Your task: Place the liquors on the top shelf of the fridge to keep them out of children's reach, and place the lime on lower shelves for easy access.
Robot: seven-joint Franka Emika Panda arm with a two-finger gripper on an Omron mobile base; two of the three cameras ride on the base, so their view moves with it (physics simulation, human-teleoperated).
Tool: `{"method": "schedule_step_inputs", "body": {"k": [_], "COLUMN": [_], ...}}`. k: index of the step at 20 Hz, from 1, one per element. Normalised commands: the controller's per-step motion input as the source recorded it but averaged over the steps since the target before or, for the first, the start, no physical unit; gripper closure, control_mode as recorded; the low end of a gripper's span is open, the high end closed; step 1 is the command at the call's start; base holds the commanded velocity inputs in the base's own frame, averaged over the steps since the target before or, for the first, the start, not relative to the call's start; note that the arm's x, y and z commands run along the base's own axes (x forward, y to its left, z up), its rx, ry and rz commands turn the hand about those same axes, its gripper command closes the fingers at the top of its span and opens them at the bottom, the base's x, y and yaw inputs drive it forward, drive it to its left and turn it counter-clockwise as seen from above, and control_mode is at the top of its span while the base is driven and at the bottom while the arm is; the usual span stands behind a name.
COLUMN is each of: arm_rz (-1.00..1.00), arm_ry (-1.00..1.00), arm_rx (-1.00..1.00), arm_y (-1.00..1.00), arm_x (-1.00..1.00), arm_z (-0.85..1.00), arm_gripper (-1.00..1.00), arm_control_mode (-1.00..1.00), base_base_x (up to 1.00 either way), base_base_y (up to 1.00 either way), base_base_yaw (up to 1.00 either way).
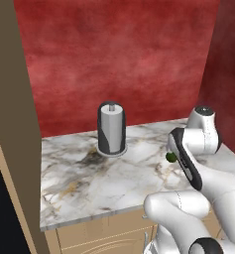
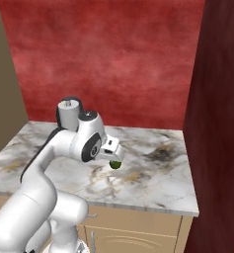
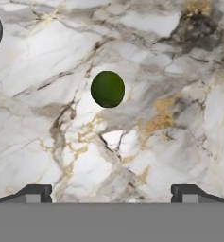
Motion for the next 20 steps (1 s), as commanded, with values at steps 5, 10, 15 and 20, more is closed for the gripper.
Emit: {"method": "schedule_step_inputs", "body": {"k": [5, 10, 15, 20], "arm_rz": [0.0, 0.0, 0.0, 0.0], "arm_ry": [0.0, 0.0, 0.0, 0.0], "arm_rx": [0.0, 0.0, 0.0, 0.0], "arm_y": [0.0, 0.0, -0.01, -0.07], "arm_x": [0.28, 0.26, 0.26, 0.26], "arm_z": [-0.25, -0.27, -0.28, -0.28], "arm_gripper": [-1.0, -1.0, -1.0, -1.0], "arm_control_mode": [-1.0, -1.0, -1.0, -1.0], "base_base_x": [0.0, 0.0, 0.0, 0.0], "base_base_y": [0.0, 0.0, 0.0, 0.0], "base_base_yaw": [0.0, 0.0, 0.0, 0.0]}}
